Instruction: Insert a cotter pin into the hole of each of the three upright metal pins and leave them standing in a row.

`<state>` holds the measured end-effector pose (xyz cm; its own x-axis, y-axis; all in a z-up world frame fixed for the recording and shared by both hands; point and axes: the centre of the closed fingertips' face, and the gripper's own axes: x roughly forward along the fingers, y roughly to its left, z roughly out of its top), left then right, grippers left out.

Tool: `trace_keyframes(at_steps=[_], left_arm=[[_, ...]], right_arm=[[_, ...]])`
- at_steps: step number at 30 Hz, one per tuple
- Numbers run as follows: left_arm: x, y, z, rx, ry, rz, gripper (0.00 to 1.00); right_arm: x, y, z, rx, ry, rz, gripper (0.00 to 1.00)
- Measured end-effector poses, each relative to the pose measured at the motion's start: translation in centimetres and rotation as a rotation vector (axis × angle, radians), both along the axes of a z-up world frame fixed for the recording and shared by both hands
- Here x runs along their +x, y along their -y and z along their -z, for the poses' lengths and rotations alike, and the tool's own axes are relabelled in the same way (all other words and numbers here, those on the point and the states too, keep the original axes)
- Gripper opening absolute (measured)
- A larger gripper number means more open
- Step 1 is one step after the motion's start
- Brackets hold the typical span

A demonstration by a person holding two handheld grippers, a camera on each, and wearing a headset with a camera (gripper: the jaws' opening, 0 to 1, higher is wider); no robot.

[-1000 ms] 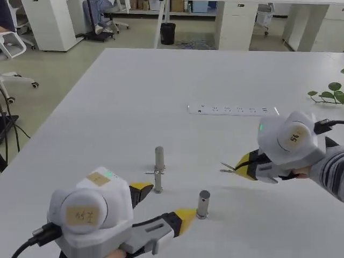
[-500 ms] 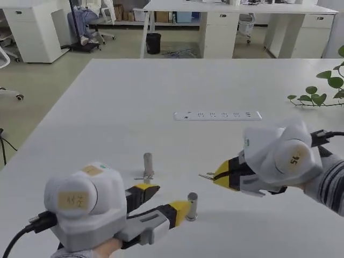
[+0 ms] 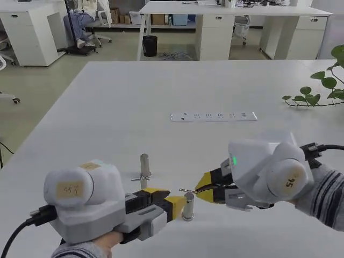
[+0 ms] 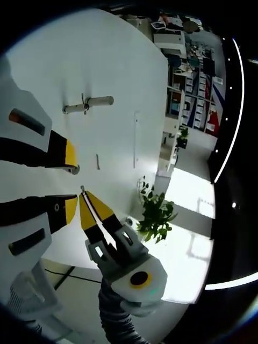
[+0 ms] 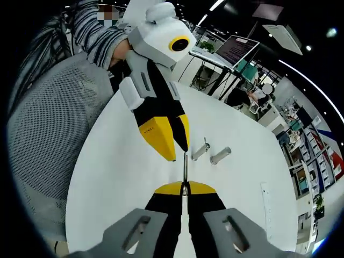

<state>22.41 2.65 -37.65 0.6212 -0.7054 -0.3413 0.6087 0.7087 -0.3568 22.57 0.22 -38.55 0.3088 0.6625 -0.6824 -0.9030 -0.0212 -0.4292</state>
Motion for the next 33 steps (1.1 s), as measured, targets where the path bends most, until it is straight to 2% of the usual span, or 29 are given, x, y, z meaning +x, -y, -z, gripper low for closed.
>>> trace_keyframes(at_steps=[7,12,16,19,22,24,28,31,32,33], left_arm=[[0.0,0.5,-0.6,-0.052,-0.006,0.004,0.08],[-0.2,0.7,-0.6,-0.061,-0.013,0.008,0.01],[-0.3,0.8,-0.8,-0.074,-0.008,0.014,0.0],[-0.5,0.8,-0.9,-0.058,0.015,0.033,0.0],[-0.8,1.1,-0.9,-0.02,0.065,0.069,0.0],[-1.0,1.2,-0.8,-0.007,0.076,0.088,0.0],[-1.3,1.2,-0.8,0.033,0.122,0.137,0.0],[-1.7,1.5,-1.1,0.06,0.171,0.192,0.0],[-1.8,1.6,-1.2,0.065,0.178,0.2,0.0],[-2.0,1.7,-1.2,0.085,0.199,0.227,0.0]], right_arm=[[-0.6,-0.7,-0.1,0.024,-0.015,-0.012,0.0],[-0.8,-1.2,-0.5,0.047,-0.018,-0.011,0.0],[-0.7,-1.2,-0.5,0.046,-0.016,-0.01,0.0],[-0.9,-1.3,-0.5,0.057,-0.038,0.002,0.0],[-1.0,-1.2,-0.5,0.066,-0.048,0.005,0.0],[-1.2,-1.1,-0.3,0.06,-0.065,0.005,0.0],[-1.5,-0.9,-0.1,0.056,-0.08,0.004,0.0],[-1.5,-0.6,0.1,0.054,-0.103,0.005,0.0],[-1.6,-0.5,0.1,0.053,-0.107,0.005,0.0],[-1.6,-0.4,0.1,0.054,-0.112,0.002,0.01]])
